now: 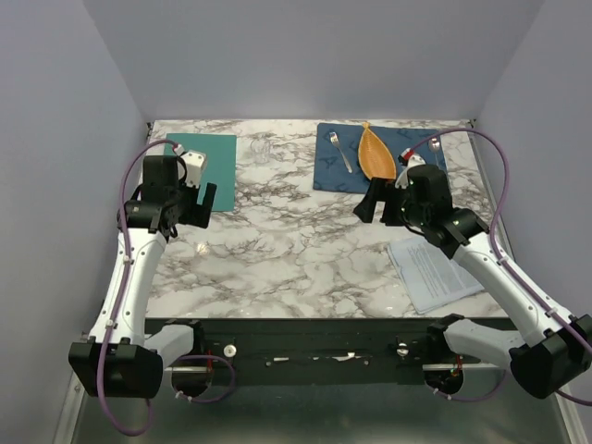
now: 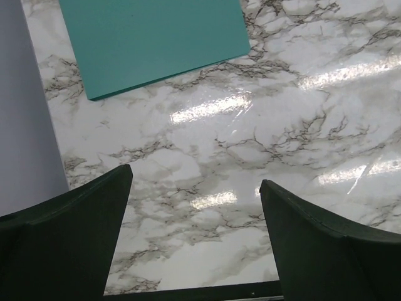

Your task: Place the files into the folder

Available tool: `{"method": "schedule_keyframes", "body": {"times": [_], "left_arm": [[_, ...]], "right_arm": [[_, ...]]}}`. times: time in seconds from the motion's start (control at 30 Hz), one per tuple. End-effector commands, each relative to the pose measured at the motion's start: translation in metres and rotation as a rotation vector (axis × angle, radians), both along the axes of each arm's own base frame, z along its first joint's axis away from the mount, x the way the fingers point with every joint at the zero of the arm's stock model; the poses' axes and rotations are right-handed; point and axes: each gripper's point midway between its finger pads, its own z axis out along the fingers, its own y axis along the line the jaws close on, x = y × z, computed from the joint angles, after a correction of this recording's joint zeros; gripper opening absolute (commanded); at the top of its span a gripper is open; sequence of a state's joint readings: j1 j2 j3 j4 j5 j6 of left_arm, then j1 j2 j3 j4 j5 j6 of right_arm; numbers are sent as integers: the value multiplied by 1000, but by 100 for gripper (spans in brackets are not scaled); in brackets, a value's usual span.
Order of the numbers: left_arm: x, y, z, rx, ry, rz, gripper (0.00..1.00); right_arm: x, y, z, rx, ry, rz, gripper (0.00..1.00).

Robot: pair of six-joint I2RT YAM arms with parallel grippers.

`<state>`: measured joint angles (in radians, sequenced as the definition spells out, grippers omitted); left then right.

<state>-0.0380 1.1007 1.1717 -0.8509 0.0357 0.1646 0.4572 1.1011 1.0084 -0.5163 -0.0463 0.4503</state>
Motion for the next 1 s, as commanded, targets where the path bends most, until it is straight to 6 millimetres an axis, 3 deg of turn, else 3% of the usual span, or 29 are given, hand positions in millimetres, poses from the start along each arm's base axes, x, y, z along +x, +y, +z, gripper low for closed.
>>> {"method": "schedule_keyframes", "body": {"times": [0.0, 0.13, 0.27, 0.43, 0.7, 0.97], "left_arm": [[8, 36, -23, 240, -4, -4, 99], [16, 67, -48, 493, -46, -50, 99], [23, 80, -70, 661, -77, -120, 99], [46, 97, -88, 809, -84, -105, 99], [94, 101, -114, 860, -42, -128, 99], [120, 108, -132, 948, -30, -143, 99]], "right_arm": [[-2, 6, -5, 6, -12, 39, 100], [0, 5, -6, 9, -31, 32, 100], [3, 5, -12, 6, -20, 19, 99], [9, 7, -14, 26, -16, -13, 93], [17, 5, -14, 18, -21, -42, 89], [22, 0, -12, 0, -31, -76, 87]]}}
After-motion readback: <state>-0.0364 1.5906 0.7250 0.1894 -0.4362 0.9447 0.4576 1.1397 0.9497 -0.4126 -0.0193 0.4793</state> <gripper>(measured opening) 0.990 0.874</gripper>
